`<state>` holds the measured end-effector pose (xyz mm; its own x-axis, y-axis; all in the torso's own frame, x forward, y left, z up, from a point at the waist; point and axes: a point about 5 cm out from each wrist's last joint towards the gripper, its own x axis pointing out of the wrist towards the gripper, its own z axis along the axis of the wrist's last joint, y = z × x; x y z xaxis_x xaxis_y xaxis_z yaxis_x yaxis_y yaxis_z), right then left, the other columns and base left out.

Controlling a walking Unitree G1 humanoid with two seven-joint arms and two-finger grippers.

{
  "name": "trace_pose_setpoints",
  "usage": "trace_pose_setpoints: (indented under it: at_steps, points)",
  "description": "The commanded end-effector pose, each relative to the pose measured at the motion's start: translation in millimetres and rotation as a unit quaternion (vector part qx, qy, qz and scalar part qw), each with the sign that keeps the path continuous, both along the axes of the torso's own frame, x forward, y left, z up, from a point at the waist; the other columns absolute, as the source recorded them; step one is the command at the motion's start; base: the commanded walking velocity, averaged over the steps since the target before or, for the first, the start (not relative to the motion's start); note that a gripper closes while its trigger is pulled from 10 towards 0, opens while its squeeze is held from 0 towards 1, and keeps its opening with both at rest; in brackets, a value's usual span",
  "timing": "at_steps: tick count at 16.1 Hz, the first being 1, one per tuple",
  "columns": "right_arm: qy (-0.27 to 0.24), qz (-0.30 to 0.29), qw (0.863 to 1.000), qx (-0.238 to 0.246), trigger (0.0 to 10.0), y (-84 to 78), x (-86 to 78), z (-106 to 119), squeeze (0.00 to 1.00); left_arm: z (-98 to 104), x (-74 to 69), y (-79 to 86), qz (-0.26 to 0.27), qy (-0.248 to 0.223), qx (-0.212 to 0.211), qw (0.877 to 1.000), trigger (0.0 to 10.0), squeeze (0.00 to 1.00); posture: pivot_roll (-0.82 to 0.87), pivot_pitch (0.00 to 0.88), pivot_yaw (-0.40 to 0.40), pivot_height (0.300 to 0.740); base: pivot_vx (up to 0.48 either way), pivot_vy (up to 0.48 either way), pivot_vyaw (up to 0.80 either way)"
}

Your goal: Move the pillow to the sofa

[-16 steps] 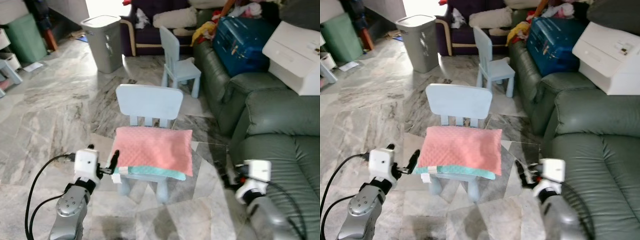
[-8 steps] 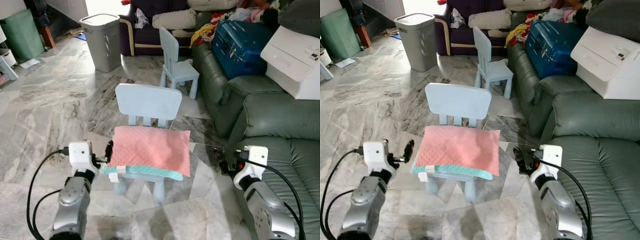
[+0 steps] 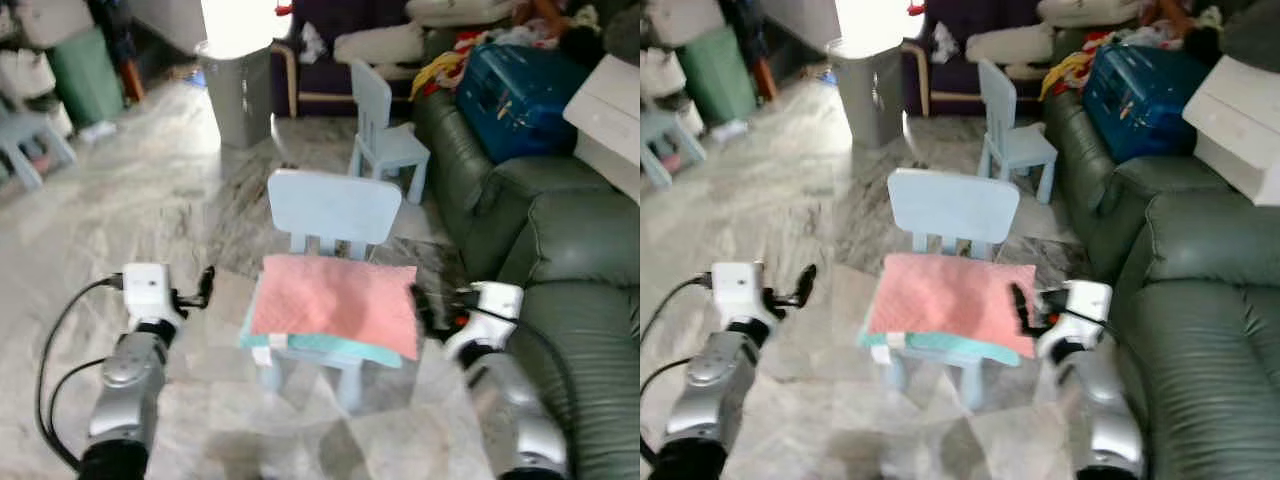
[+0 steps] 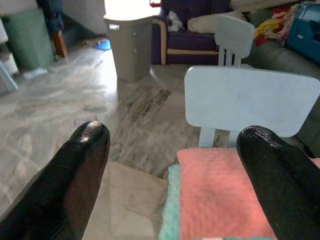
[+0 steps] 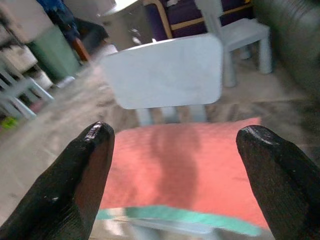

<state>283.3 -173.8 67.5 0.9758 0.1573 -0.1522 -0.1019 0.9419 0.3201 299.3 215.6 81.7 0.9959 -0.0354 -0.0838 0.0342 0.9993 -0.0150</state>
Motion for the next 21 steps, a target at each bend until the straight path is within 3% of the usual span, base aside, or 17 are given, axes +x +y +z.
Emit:
trace_pose_setpoints:
  at_steps: [1, 4, 7, 9, 12, 13, 14, 16, 17, 21]
  points:
    - [-0.013, -0.019, 1.0, 0.001, 10.0, -7.1, -0.7, 6.6, 0.0, 0.8, 3.1, -8.7, -0.015, 0.004, -0.003, 1.0, 10.0, 0.0, -0.1, 0.0, 0.041, 0.74, 0.0, 0.48, 0.0]
    - [-0.014, -0.002, 1.0, 0.003, 10.0, 3.3, -3.6, 5.3, 0.0, 4.6, 4.5, -7.7, -0.016, -0.002, 0.012, 1.0, 10.0, 0.0, -0.09, 0.0, 0.057, 0.74, 0.0, 0.106, 0.0]
    - [-0.028, -0.033, 0.999, 0.004, 10.0, 3.3, -3.7, 13.8, 0.0, 7.4, 7.9, -14.2, -0.036, 0.007, 0.008, 0.999, 10.0, 0.0, -0.13, 0.0, 0.093, 0.74, 0.0, 0.0, 0.0]
    - [-0.047, -0.03, 0.998, -0.028, 10.0, 7.3, -5.3, 22.2, 0.0, 17.6, 16.0, -18.1, -0.039, -0.015, 0.006, 0.999, 10.0, 0.0, -0.12, 0.0, 0.102, 0.74, 0.0, 0.0, 0.0]
    - [-0.063, -0.043, 0.997, -0.004, 10.0, 11.3, -5.3, 30.4, 0.0, 19.1, 14.4, -14.2, -0.032, -0.006, -0.065, 0.997, 10.0, 0.0, -0.13, 0.0, 0.094, 0.74, 0.0, 0.0, 0.0]
    - [-0.069, -0.028, 0.997, -0.01, 10.0, 15.1, -6.6, 34.8, 0.0, 18.4, 13.4, -13.5, -0.026, -0.005, -0.077, 0.997, 10.0, 0.0, -0.13, 0.0, 0.088, 0.74, 0.304, 0.0, 0.0]
    - [-0.067, -0.017, 0.996, -0.05, 10.0, 16.4, -8.6, 35.9, 0.0, 16.2, 11.1, -14.8, -0.027, -0.004, -0.09, 0.996, 10.0, 0.0, -0.15, 0.0, 0.077, 0.74, 0.371, 0.0, 0.0]
    - [-0.066, 0.006, 0.998, -0.019, 10.0, 16.8, -13.7, 39.4, 0.0, 12.0, 8.0, -17.4, -0.028, 0.001, -0.102, 0.994, 10.0, 0.0, -0.16, 0.0, 0.069, 0.74, 0.375, 0.0, 0.0]
    - [-0.071, 0.004, 0.996, -0.044, 10.0, 12.9, -14.6, 41.2, 0.0, 11.2, 6.3, -19.3, -0.029, 0.004, -0.109, 0.994, 10.0, 0.0, -0.16, 0.0, 0.066, 0.74, 0.394, 0.0, 0.0]
    - [-0.07, -0.006, 0.995, -0.065, 10.0, 6.5, -13.8, 44.1, 0.0, 7.5, 4.2, -24.6, -0.032, 0.01, -0.117, 0.993, 10.0, 0.0, -0.18, 0.0, 0.058, 0.74, 0.393, 0.0, 0.0]
